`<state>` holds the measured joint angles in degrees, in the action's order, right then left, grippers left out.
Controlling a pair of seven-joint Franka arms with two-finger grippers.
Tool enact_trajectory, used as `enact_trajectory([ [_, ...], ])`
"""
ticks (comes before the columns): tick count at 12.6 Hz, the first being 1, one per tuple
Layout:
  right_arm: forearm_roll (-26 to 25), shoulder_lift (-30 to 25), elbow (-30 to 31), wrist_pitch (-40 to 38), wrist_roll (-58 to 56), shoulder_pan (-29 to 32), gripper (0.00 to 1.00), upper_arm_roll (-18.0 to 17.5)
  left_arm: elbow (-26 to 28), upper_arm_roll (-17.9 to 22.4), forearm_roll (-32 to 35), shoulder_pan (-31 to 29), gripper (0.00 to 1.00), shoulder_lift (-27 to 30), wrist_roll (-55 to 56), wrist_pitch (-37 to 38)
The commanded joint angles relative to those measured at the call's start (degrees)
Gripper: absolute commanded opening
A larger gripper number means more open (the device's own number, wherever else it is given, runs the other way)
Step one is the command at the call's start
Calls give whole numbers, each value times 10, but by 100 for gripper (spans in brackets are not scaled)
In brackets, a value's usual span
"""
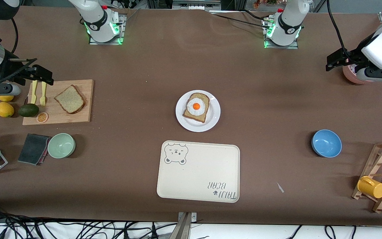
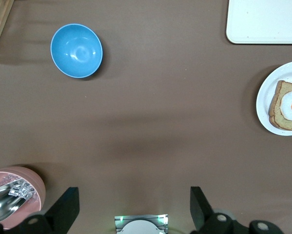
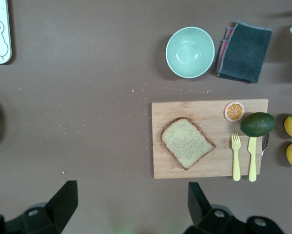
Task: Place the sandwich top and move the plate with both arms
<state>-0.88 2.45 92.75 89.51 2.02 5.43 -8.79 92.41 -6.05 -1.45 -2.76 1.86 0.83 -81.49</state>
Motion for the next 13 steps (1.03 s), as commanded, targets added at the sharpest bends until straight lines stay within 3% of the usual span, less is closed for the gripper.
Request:
enact_trajectory([
  [1, -7, -5, 5, 5, 5, 5, 100, -4, -14, -3, 13, -2, 100, -3, 4, 12],
  [13, -7, -5, 5, 5, 5, 5, 100, -4, -13, 0, -19, -26, 100, -5, 0, 12],
])
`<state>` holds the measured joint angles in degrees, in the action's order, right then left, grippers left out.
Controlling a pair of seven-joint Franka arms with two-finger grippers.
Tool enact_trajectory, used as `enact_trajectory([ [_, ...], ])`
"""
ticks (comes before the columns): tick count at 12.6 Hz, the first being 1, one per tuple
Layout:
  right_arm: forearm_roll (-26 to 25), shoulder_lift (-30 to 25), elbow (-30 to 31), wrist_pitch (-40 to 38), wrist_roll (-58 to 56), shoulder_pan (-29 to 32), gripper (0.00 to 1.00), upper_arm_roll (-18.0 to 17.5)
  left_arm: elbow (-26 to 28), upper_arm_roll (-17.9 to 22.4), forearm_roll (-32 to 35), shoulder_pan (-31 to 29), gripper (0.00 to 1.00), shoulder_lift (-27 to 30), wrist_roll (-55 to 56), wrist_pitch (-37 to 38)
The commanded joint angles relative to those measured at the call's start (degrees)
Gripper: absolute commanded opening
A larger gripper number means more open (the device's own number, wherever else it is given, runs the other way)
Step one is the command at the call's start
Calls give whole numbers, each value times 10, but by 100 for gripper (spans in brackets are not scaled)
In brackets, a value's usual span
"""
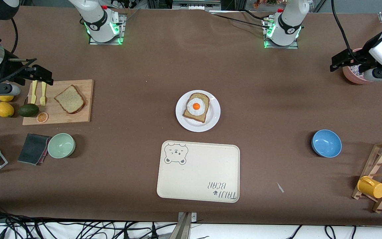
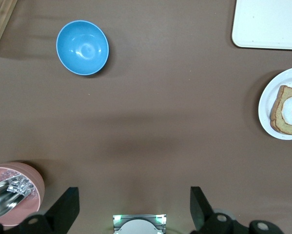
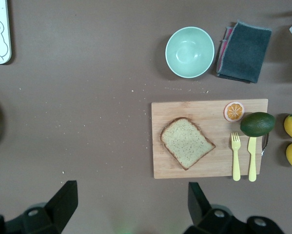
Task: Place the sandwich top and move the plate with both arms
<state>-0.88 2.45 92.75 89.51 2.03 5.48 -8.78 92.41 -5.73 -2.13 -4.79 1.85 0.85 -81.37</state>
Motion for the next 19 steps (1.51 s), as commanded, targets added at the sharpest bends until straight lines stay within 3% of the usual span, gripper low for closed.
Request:
enact_trajectory([
  [1, -7, -5, 5, 5, 5, 5, 100, -4, -13, -2, -12, -6, 100, -4, 0, 11],
  [17, -9, -3, 6, 5, 5, 5, 100, -4, -12, -6, -10, -5, 100, -4, 3, 11],
  [19, -10, 24, 3, 7, -4, 4, 100, -4, -12, -6, -11, -5, 100, -4, 3, 11],
])
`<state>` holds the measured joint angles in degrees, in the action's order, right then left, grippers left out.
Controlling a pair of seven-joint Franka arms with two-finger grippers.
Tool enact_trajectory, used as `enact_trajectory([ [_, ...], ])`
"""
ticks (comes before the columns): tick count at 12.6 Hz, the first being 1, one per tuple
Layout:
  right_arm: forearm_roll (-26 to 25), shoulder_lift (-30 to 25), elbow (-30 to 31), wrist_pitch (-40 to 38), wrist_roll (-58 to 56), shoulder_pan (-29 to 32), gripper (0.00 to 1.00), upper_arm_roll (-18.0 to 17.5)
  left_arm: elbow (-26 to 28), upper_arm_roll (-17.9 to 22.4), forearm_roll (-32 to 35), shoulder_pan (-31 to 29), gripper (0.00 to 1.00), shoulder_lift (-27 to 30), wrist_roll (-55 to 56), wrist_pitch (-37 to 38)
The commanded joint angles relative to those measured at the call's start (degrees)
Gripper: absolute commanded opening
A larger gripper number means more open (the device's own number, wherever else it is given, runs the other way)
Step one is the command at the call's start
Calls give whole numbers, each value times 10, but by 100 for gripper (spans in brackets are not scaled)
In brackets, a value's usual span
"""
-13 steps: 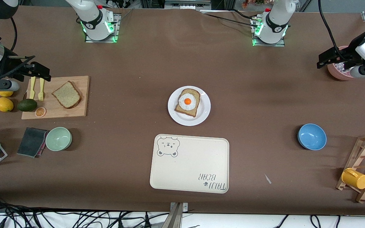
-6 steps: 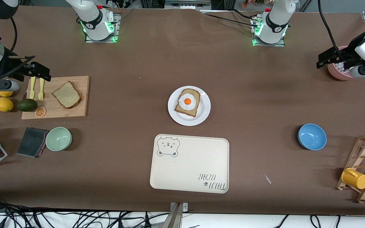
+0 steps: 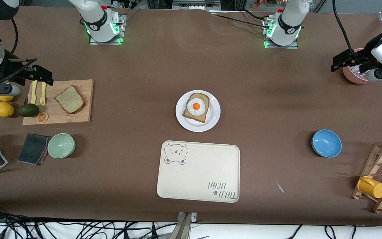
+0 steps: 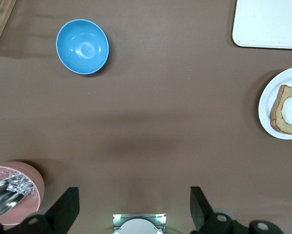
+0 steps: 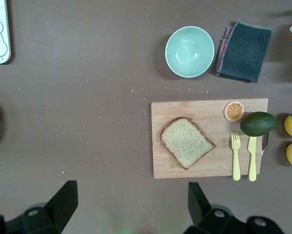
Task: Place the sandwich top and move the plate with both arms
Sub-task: 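Move the right gripper down onto the bread slice on the cutting board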
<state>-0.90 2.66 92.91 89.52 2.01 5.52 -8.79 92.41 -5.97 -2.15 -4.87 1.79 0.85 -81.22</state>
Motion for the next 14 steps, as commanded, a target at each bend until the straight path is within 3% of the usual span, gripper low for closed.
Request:
enact_trajectory([
  [1, -28, 45, -5, 3, -6, -2, 100, -5, -13, -4, -11, -4, 100, -4, 3, 10],
  [6, -96, 113, 13, 20, 6, -6, 100, -7, -13, -4, -10, -4, 100, -4, 4, 10],
  [9, -103, 94, 119, 129, 12, -6, 100, -7, -13, -4, -10, -4, 100, -4, 3, 10],
  [12, -151, 92, 227, 238, 53, -6, 100, -7, -13, -4, -10, -4, 100, -4, 4, 10],
  [14, -175, 97, 261, 259, 89, -7, 100, -7, -13, -4, -10, -4, 100, -4, 4, 10],
])
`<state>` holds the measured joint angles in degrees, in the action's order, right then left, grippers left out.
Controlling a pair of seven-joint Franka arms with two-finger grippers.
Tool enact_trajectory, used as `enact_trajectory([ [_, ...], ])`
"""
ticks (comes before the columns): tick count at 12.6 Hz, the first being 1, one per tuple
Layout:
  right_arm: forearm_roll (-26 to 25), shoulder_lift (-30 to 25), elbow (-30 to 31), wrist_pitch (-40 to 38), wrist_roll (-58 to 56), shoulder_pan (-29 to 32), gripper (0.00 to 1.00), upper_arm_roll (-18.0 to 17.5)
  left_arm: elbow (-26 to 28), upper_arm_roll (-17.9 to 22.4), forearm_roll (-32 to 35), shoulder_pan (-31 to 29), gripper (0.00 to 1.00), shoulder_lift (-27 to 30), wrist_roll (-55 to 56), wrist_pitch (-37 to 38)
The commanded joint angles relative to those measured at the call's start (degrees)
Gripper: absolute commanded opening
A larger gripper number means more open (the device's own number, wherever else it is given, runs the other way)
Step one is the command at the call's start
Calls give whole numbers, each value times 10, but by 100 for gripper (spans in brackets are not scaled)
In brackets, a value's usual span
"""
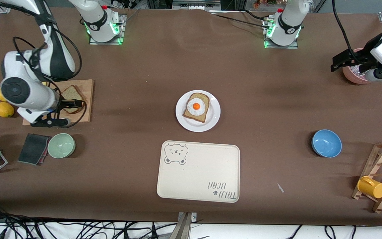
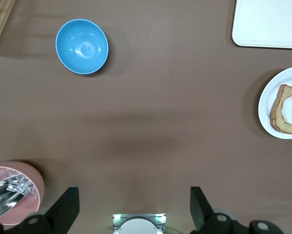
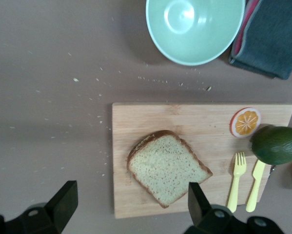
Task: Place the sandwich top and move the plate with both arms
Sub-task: 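Move the right gripper down onto the bread slice on the cutting board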
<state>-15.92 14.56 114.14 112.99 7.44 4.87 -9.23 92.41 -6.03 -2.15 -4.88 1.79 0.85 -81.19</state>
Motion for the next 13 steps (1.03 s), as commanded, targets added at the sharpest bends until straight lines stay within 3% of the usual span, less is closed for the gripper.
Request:
enact_trajectory([
  [1, -43, -20, 66, 38, 61, -1, 100, -3, -13, -4, -10, -4, 100, -4, 4, 9],
  [4, -99, -2, 125, 100, 114, -4, 100, -3, -13, -4, -10, -4, 100, -4, 4, 9],
  [8, -115, 34, 122, 103, 147, -5, 99, -3, -13, -4, -10, -4, 100, -4, 4, 9],
  [10, -117, 49, 121, 113, 147, -4, 85, -3, -13, -4, -10, -4, 100, -4, 4, 9],
  [12, -117, 61, 121, 120, 148, -3, 82, -2, -13, -4, -10, -4, 100, -4, 4, 9],
  [13, -117, 64, 120, 121, 148, -3, 76, -2, -13, -4, -10, -4, 100, -4, 4, 9],
])
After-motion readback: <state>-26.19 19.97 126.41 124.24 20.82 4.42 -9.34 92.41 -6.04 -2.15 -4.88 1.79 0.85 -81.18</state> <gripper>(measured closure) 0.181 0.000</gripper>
